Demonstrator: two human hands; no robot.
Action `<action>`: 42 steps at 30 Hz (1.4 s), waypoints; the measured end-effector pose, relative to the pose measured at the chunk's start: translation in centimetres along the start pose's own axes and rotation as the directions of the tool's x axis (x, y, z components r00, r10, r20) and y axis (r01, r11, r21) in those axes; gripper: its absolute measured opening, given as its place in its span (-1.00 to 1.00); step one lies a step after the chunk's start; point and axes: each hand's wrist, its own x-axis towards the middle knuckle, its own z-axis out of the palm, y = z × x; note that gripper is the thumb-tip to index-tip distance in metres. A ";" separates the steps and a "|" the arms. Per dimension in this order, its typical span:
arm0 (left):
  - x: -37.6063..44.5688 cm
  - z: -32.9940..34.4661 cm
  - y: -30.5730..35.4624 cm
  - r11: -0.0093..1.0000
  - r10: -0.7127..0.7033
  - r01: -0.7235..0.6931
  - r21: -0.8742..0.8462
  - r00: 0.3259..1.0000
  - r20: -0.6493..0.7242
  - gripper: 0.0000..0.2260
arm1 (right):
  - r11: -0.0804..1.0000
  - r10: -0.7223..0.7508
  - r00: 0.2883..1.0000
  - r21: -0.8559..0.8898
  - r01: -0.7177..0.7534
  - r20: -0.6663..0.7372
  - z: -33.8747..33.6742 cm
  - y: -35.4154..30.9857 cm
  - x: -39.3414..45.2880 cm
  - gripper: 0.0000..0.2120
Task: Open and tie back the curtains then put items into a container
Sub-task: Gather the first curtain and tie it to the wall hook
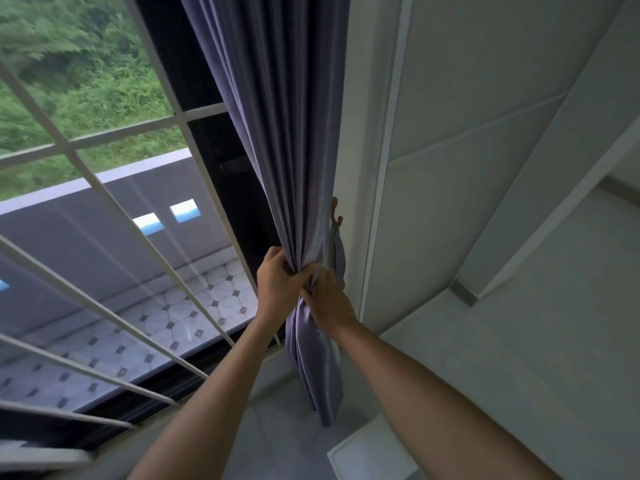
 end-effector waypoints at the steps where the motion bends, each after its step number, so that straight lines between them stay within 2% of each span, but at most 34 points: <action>1: 0.2 0.1 0.2 1.000 0.002 -0.002 -0.015 1.000 0.009 -0.83 | 0.992 -0.038 0.997 -0.122 0.029 -0.069 0.2 0.1 -0.4 -0.47; 3: 0.6 0.3 0.5 0.999 -0.004 0.005 -0.039 0.999 0.035 -0.80 | 0.979 -0.022 0.990 -0.202 -0.006 -0.136 0.4 0.1 -0.8 -0.40; 6: 0.7 0.6 0.6 0.998 -0.047 0.049 -0.041 0.998 0.047 -0.81 | 0.988 -0.034 0.979 -0.156 0.002 -0.203 1.0 0.5 -0.2 -0.44; 7: 0.8 0.7 0.6 0.997 -0.058 0.060 -0.040 0.997 0.046 -0.82 | 0.998 -0.046 0.977 -0.046 0.037 -0.206 1.3 0.8 0.2 -0.49; 8: 0.9 0.7 0.4 0.997 -0.071 0.073 -0.036 0.996 0.044 -0.82 | 0.984 -0.004 0.982 0.177 0.038 -0.189 1.1 0.9 0.5 -0.55; 10: 1.2 0.6 0.2 0.994 -0.108 0.109 -0.018 0.993 0.036 -0.83 | 0.787 0.100 0.987 0.617 -0.003 -0.123 1.0 1.6 0.8 -0.64; 12: 1.5 0.5 -0.1 0.993 -0.119 0.120 -0.012 0.992 0.034 -0.82 | 0.655 0.257 0.944 0.756 -0.011 -0.208 0.7 2.6 1.1 -0.66; 15: 1.6 0.6 -0.3 0.994 -0.109 0.109 -0.007 0.993 0.036 -0.82 | 0.690 0.431 0.860 0.714 -0.120 -0.272 0.3 5.3 3.1 -0.70; 17: 1.5 0.7 -0.4 0.995 -0.102 0.102 -0.005 0.994 0.030 -0.82 | 0.763 0.454 0.868 0.591 -0.263 -0.200 0.3 7.0 5.5 -0.57; 20: 1.5 1.0 -0.5 0.996 -0.089 0.089 0.001 0.996 0.020 -0.82 | 0.851 0.415 0.906 0.389 -0.353 -0.085 0.9 8.2 8.6 -0.36; 22: 1.6 1.1 -0.5 0.995 -0.095 0.095 0.012 0.995 0.007 -0.82 | 0.894 0.404 0.914 0.225 -0.387 -0.036 1.5 8.3 10.0 -0.40; 25: 1.7 1.1 -0.5 0.994 -0.109 0.110 0.005 0.994 -0.020 -0.80 | 0.903 0.428 0.902 0.071 -0.424 -0.053 1.8 8.6 11.3 -0.64; 27: 1.5 1.2 -0.4 0.994 -0.106 0.106 0.004 0.994 -0.029 -0.81 | 0.905 0.419 0.906 0.106 -0.412 -0.053 1.9 8.8 11.4 -0.70; 29: 1.2 1.2 -0.3 0.995 -0.103 0.103 0.007 0.994 -0.035 -0.82 | 0.884 0.393 0.920 0.283 -0.373 -0.016 1.6 9.0 10.8 -0.70; 31: 1.0 1.2 0.0 0.994 -0.110 0.110 0.004 0.993 -0.037 -0.83 | 0.780 0.418 0.908 0.498 -0.379 0.036 0.9 8.7 9.2 -0.70; 33: 0.8 1.2 0.1 0.993 -0.116 0.116 -0.009 0.993 -0.037 -0.83 | 0.686 0.434 0.900 0.629 -0.365 0.049 0.3 8.0 6.7 -0.76; 36: 1.0 1.1 0.5 0.994 -0.108 0.107 -0.037 0.993 -0.043 -0.85 | 0.664 0.401 0.914 0.666 -0.339 0.066 -0.3 6.5 2.0 -0.78; 39: 1.0 1.3 0.9 0.993 -0.091 0.089 -0.079 0.996 -0.017 -0.87 | 0.669 0.420 0.898 0.626 -0.401 0.127 -0.5 5.0 -1.7 -0.79; 42: 1.4 1.1 1.2 0.993 -0.056 0.061 -0.098 0.997 0.053 -0.87 | 0.644 0.476 0.877 0.657 -0.393 0.058 -1.6 3.7 -3.4 -0.81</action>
